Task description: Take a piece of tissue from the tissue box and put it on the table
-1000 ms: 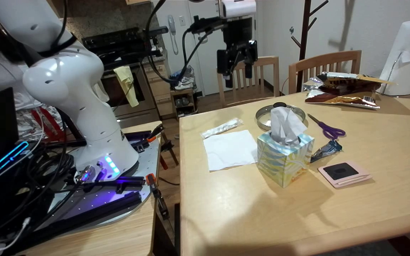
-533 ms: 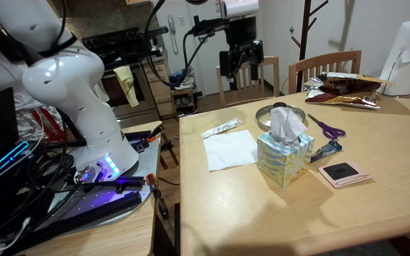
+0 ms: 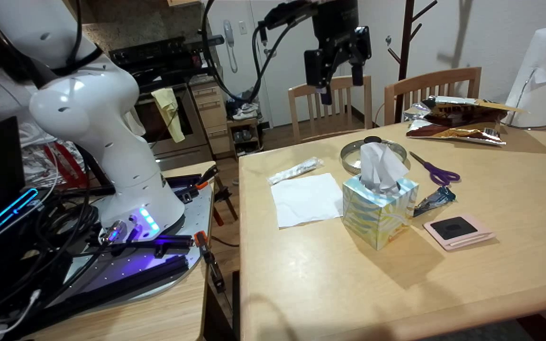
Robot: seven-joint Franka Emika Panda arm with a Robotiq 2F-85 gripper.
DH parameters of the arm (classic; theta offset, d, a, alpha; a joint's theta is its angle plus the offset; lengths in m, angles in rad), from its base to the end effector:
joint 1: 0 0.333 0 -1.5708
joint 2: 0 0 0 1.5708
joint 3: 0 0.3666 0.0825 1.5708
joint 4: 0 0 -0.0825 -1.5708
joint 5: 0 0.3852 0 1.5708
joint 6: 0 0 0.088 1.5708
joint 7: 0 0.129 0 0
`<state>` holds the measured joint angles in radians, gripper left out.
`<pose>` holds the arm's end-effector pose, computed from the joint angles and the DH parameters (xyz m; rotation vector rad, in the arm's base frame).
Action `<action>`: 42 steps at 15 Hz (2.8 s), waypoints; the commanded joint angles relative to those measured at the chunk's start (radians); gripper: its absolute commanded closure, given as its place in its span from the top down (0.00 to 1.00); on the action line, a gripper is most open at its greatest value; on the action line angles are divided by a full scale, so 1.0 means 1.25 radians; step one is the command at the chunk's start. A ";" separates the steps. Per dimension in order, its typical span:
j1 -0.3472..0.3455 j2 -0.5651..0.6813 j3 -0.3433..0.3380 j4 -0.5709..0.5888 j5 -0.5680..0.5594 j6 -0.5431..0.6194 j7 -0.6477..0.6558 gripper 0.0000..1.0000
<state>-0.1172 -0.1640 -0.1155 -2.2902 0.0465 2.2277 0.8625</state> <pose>0.4800 -0.1130 0.4553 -2.5866 1.6238 -0.1185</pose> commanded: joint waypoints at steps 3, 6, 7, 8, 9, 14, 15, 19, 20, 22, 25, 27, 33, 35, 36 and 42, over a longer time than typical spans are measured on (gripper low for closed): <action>-0.012 0.001 0.006 0.009 0.021 -0.004 -0.012 1.00; 0.008 0.014 0.046 0.020 -0.019 0.025 0.050 1.00; 0.005 0.024 0.063 0.029 -0.066 0.031 0.085 1.00; 0.004 0.031 0.073 0.034 -0.095 0.035 0.109 1.00; 0.000 0.041 0.086 0.039 -0.144 0.031 0.154 1.00; -0.005 0.080 0.081 0.056 -0.293 -0.017 0.287 1.00; -0.006 0.088 0.073 0.055 -0.300 -0.014 0.293 1.00; -0.006 0.125 0.035 0.040 -0.272 0.039 0.269 1.00; -0.006 0.139 0.026 0.038 -0.258 0.058 0.255 1.00; -0.007 0.168 0.009 0.038 -0.242 0.100 0.239 1.00; -0.005 0.205 -0.008 0.046 -0.219 0.145 0.222 1.00; -0.005 0.228 -0.016 0.046 -0.188 0.175 0.202 1.00; -0.009 0.247 -0.037 0.052 -0.098 0.185 0.118 1.00; -0.010 0.250 -0.046 0.054 -0.092 0.187 0.105 1.00; -0.011 0.252 -0.049 0.055 -0.086 0.188 0.094 1.00; -0.010 0.278 -0.046 0.070 -0.008 0.193 0.004 0.45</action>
<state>-0.1190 0.1496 -0.1844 -2.2304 -0.0326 2.4576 0.9489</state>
